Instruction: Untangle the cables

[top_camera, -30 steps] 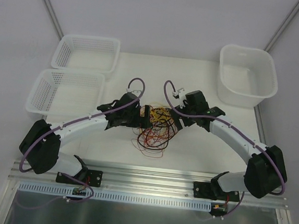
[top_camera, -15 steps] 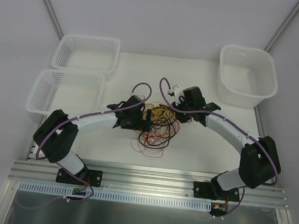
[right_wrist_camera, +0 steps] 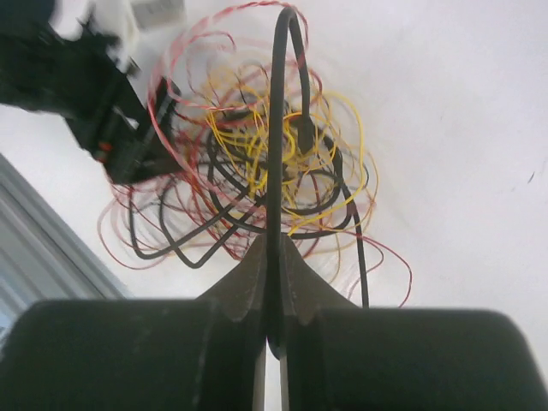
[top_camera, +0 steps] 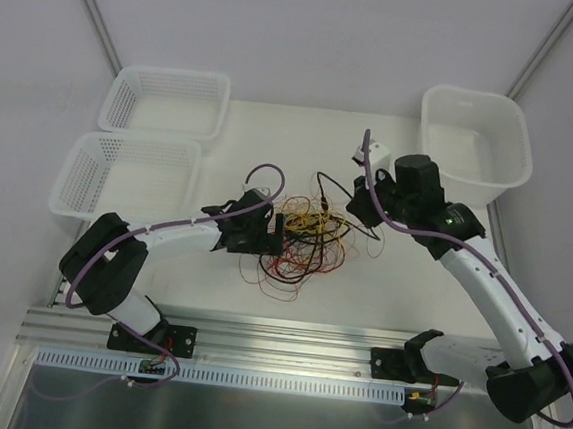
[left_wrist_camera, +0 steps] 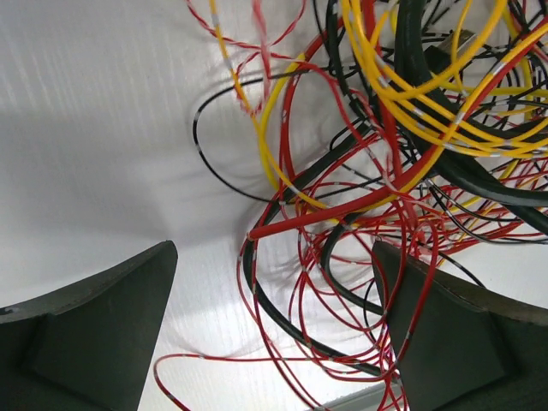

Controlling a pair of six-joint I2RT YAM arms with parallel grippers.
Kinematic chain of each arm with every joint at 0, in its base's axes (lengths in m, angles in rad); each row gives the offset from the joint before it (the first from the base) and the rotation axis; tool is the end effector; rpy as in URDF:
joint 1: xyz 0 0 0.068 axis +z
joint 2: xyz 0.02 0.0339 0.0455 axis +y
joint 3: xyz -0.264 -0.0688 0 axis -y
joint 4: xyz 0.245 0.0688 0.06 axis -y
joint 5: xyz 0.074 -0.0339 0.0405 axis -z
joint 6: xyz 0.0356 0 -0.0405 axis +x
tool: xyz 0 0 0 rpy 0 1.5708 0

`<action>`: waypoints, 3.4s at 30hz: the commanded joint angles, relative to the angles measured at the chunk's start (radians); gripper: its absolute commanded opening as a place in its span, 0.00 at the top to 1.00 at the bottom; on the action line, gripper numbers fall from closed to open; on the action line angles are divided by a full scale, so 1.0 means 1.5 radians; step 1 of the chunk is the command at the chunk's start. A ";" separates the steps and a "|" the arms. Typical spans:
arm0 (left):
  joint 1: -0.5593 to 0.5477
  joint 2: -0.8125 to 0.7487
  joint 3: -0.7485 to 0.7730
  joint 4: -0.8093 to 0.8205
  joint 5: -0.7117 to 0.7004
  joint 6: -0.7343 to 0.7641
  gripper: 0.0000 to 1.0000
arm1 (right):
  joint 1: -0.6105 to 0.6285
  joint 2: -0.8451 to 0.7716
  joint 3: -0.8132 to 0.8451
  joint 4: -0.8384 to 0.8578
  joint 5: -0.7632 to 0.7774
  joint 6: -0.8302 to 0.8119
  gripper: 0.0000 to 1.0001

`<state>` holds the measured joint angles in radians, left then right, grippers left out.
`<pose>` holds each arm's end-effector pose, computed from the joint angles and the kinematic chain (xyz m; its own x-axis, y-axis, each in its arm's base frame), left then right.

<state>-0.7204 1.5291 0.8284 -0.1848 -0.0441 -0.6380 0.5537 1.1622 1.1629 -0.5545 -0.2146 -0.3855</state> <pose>0.2297 -0.1996 0.1803 -0.8474 -0.0479 -0.5287 0.1660 0.9221 -0.3495 0.2109 0.1393 0.3587 -0.1634 -0.5329 -0.8302 -0.7870 0.5778 -0.2160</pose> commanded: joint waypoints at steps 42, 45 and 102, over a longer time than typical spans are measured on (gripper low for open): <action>-0.003 -0.407 -0.102 0.024 0.026 0.158 0.01 | 0.009 -0.002 0.289 0.180 0.006 0.311 0.99; -0.003 -0.390 -0.089 0.033 0.099 0.174 0.01 | 0.008 -0.021 0.159 0.146 0.053 0.322 0.99; -0.086 -0.349 -0.085 -0.064 -0.202 0.058 1.00 | -0.012 -0.245 -0.171 -0.115 0.284 0.290 0.45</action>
<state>-0.8509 1.0077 0.6956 -0.2562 -0.3725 -0.5552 0.5270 0.7586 0.8570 -0.6880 0.3508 0.1417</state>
